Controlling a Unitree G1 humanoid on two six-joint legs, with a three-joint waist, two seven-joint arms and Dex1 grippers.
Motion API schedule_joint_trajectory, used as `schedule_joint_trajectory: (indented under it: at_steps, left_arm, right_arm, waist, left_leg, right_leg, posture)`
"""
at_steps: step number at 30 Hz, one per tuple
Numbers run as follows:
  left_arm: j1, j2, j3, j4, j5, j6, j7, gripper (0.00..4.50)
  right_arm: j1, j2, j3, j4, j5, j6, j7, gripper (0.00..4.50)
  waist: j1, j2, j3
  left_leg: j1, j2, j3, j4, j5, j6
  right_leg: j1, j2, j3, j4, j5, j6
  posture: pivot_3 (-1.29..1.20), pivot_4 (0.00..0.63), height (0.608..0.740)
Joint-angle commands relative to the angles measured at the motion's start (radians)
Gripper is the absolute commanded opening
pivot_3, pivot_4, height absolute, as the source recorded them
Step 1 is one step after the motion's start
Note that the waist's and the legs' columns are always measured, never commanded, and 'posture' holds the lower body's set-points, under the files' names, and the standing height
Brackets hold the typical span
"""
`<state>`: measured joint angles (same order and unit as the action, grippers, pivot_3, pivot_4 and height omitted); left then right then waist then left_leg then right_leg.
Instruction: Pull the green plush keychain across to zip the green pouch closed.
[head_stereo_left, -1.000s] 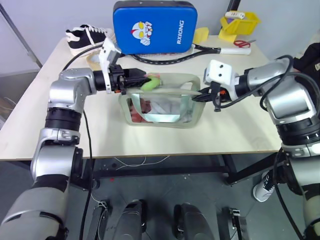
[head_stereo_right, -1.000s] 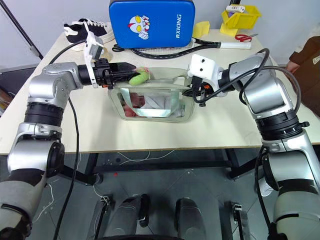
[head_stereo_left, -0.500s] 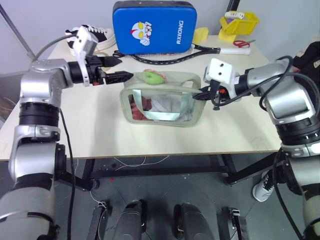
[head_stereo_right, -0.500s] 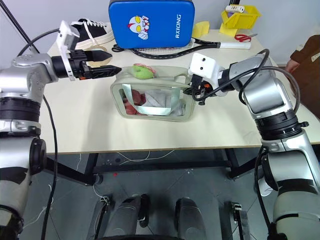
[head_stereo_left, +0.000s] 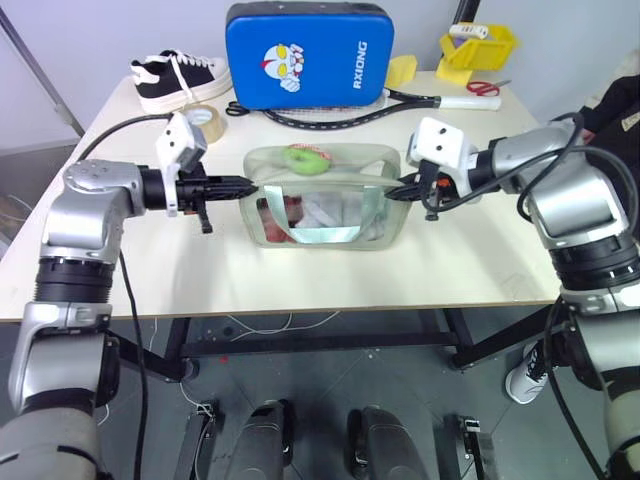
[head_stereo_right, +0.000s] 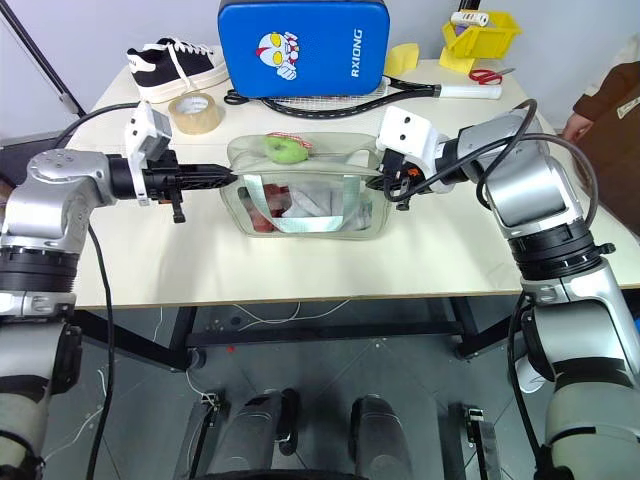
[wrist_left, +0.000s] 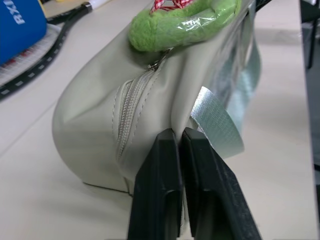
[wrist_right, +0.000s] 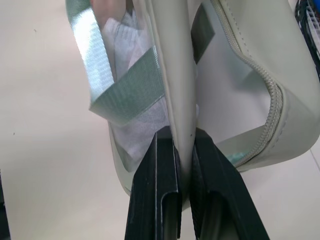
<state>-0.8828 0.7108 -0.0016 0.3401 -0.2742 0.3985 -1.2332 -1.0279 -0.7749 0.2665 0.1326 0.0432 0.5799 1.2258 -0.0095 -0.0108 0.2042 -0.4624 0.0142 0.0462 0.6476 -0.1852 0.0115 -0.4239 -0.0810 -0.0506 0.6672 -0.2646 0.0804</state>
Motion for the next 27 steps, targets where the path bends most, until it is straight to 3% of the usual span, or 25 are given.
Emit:
schedule_joint_trajectory:
  at_steps: [1,7,16,19,24,25,27]
  left_arm:
    - [0.002,-0.015,-0.025,0.004,0.029,-0.014,0.033,0.00]
    - [0.008,-0.022,-0.023,-0.031,0.012,0.003,0.040,0.00]
    - [0.025,-0.020,-0.014,-0.084,-0.005,0.040,0.047,0.00]
    - [0.033,-0.017,-0.011,-0.098,-0.008,0.051,0.051,0.00]
    - [0.041,-0.011,-0.006,-0.108,-0.009,0.056,0.056,0.00]
    - [0.041,-0.011,-0.005,-0.108,-0.009,0.058,0.058,0.00]
    - [0.042,-0.013,-0.003,-0.110,-0.011,0.066,0.065,0.00]
  right_arm:
    - [-0.025,-0.016,-0.051,-0.070,0.053,0.042,0.027,1.10]
    - [-0.123,0.025,-0.156,-0.080,0.185,0.091,0.020,4.31]
    - [-0.252,0.281,0.010,0.108,0.074,0.045,-0.129,4.45]
    - [-0.280,0.317,0.047,0.192,0.028,0.032,-0.162,3.14]
    - [-0.299,0.317,0.017,0.215,0.046,0.051,-0.157,0.41]
    - [-0.295,0.310,0.016,0.210,0.046,0.051,-0.153,0.05]
    - [-0.286,0.290,0.013,0.207,0.037,0.054,-0.151,0.05]
  waist:
    - [0.001,0.000,0.000]
    - [-0.001,0.000,0.000]
    - [0.004,0.000,-0.001]
    - [0.007,0.000,-0.001]
    - [0.004,0.000,-0.001]
    - [0.003,0.000,-0.001]
    - [0.002,0.000,-0.001]
  left_leg:
    - [0.000,0.000,0.000,0.000,0.000,0.000]
    - [0.000,0.000,0.000,0.000,0.000,0.000]
    - [0.000,0.000,0.000,0.000,0.000,0.000]
    - [0.000,-0.001,0.000,0.001,0.000,0.000]
    - [0.000,-0.001,0.000,0.000,0.000,0.000]
    - [0.000,-0.001,0.000,0.000,0.000,0.000]
    - [0.000,-0.001,0.000,0.000,0.000,0.000]
  right_leg:
    - [0.000,0.000,0.000,0.000,0.000,0.000]
    - [0.000,0.000,0.000,0.000,0.000,0.000]
    - [0.001,0.000,0.000,0.000,0.000,0.000]
    - [0.001,-0.001,0.000,0.000,0.000,0.000]
    - [0.001,0.000,0.000,0.000,0.000,0.000]
    - [0.001,0.000,0.000,0.000,0.000,0.000]
    - [0.001,0.000,0.000,0.000,0.000,0.000]
  posture:
    - [0.00,0.150,0.740]
    - [0.00,0.150,0.740]
    - [0.00,0.150,0.740]
    - [0.00,0.150,0.740]
    - [0.00,0.150,0.740]
    - [0.00,0.150,0.740]
    - [0.00,0.150,0.740]
